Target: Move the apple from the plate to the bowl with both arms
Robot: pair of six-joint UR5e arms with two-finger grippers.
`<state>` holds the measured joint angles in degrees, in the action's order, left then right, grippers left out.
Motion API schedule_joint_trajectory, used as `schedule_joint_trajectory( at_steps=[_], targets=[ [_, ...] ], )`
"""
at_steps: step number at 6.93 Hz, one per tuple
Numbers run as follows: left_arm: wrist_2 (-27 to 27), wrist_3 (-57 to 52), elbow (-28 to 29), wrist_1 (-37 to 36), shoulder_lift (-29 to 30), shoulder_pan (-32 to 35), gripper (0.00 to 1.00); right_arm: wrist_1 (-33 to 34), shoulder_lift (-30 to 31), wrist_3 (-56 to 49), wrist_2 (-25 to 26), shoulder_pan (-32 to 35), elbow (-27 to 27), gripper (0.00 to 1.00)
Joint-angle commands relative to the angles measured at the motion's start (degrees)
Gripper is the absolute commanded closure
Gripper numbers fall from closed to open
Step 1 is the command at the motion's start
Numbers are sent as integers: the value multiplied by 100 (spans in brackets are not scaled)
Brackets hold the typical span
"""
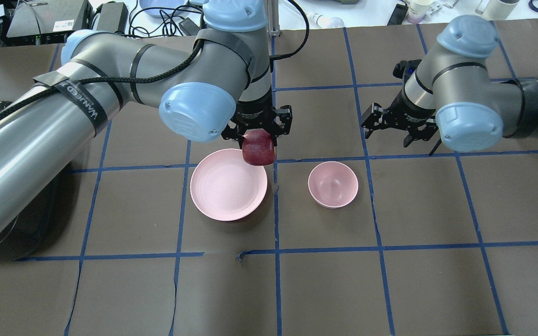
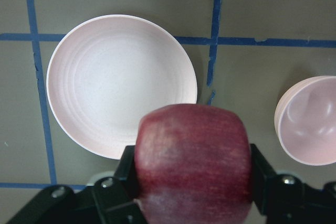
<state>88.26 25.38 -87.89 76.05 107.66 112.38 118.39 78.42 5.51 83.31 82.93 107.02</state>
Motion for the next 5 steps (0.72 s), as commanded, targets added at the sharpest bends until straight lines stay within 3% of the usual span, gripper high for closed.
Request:
schedule_joint_trajectory(
  at_steps=[1,5],
  targets=[
    [-20,597,87,-519,403,457,68,-211,15,-635,282,-346,-234,0],
    [-20,1740,719,-792,1168,1012,69,-229,164,-499,222,-707,-296,0]
  ],
)
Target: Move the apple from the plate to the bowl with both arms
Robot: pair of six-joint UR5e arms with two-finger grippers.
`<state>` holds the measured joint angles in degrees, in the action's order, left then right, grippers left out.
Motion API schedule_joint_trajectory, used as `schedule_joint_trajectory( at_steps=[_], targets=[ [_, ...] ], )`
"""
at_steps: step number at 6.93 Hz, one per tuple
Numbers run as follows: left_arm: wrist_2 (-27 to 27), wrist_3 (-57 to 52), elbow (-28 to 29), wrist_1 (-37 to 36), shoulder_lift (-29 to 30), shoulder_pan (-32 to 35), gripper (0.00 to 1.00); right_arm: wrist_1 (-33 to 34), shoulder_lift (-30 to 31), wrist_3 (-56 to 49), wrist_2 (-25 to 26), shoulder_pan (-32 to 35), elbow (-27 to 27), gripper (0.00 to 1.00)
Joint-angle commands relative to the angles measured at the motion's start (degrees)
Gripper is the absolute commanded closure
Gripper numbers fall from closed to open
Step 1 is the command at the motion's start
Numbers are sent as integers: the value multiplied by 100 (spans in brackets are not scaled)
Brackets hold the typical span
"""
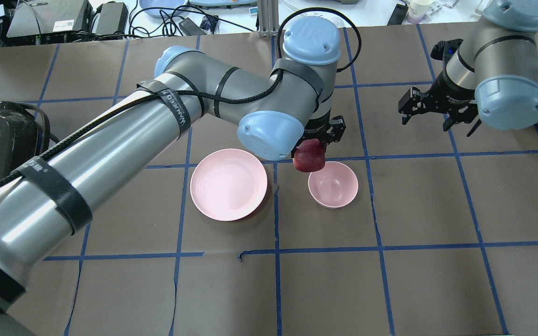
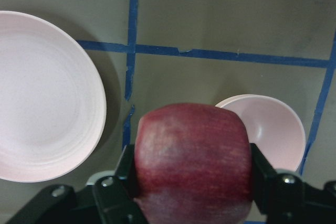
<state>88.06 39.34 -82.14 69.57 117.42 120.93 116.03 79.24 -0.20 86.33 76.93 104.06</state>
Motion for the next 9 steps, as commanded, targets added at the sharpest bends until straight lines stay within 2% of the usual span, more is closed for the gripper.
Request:
schedule_joint_trajectory(
  at_steps=[1,4,7,8,9],
  targets=[
    [-9,747,146,-450,333,246,70,-28,118,90,-64,-186,9,0],
    [-17,803,-12,-479,615,282,70,-10,329,90,-11,-204,0,0],
    [-237,926,-21,-401,598,326,69,7,355,90,41,-204,0,0],
    [-237,839,-74,-409,624,326,46,51,356,20,33,-213,0,0],
    [-246,847,-266,-488,607,326,5,34,373,20,42,-257,0,0]
  ],
)
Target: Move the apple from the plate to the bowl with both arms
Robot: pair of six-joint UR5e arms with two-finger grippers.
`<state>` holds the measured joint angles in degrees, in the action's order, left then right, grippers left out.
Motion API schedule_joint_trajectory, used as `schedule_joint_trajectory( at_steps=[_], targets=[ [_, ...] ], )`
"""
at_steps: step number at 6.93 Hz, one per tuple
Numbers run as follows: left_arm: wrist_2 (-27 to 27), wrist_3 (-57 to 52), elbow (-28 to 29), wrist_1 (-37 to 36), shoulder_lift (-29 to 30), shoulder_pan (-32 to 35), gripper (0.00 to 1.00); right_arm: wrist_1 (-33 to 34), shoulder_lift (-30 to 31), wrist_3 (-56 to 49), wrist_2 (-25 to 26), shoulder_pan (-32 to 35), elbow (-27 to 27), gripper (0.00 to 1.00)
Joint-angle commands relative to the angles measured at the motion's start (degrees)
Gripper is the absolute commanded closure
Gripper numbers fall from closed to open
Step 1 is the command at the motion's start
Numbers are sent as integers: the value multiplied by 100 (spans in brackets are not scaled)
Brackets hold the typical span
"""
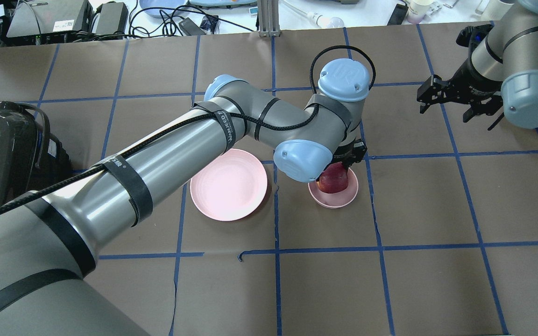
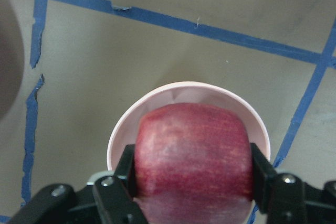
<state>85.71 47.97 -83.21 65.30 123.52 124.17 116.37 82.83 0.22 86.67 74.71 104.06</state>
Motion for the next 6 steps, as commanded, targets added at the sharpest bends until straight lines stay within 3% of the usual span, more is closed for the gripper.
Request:
schedule_joint_trajectory(
  at_steps=[1,4,5,6],
  targets=[
    [-11,-60,-204,-61,-99,-7,0,-9,40,4,-9,-62,0,0],
    [42,-445,-135,35,-424,-225,0,-80,198,-4,542,-62,-43,0],
    [68,-708,-100,323,-651,-505,0,-550,416,4,518,-45,-96,0],
    [112,-1128,162,1048,-897,-665,0,-937,549,5,509,-27,-253,0]
  ],
)
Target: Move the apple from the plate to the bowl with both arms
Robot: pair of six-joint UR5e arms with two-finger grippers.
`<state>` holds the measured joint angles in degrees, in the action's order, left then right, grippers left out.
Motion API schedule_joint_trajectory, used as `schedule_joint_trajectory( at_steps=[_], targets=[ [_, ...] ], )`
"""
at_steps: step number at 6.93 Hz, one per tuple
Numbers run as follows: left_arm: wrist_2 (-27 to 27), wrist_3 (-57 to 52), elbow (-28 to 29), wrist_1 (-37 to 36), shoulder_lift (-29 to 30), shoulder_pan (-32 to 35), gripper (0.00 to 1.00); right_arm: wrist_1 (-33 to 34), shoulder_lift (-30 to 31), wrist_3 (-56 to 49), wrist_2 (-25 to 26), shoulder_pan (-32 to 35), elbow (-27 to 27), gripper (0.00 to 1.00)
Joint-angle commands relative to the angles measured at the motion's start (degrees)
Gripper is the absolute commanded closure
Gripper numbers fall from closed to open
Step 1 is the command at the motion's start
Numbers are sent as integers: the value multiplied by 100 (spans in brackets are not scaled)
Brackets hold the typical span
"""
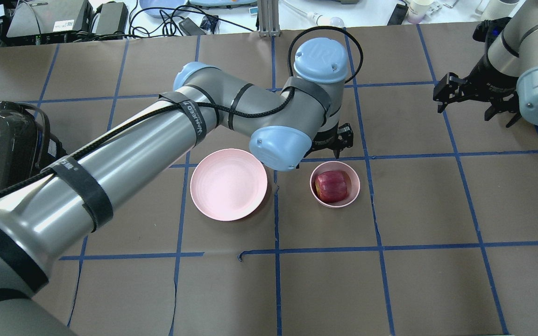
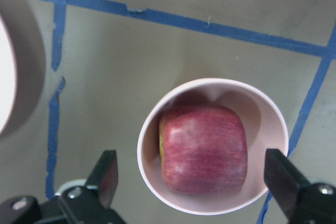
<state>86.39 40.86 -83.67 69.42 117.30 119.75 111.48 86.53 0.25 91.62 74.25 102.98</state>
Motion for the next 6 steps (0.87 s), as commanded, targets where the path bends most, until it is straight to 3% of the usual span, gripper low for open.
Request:
schedule_joint_trajectory(
  at_steps=[1,2,3,6],
  targets=[
    [419,-760,524,1156,-496,-381,0,-870,232,45,-12,45,-399,0],
    [631,-1007,649,1596,-768,-652,0,-1370,346,46,-108,115,-680,0],
    [825,-1410,650,2062,-1110,-942,0,-1697,434,46,-553,351,-883,0],
    [879,-2595,536,3362,-2042,-1970,0,-2006,610,316,-566,1668,-858,0]
  ],
)
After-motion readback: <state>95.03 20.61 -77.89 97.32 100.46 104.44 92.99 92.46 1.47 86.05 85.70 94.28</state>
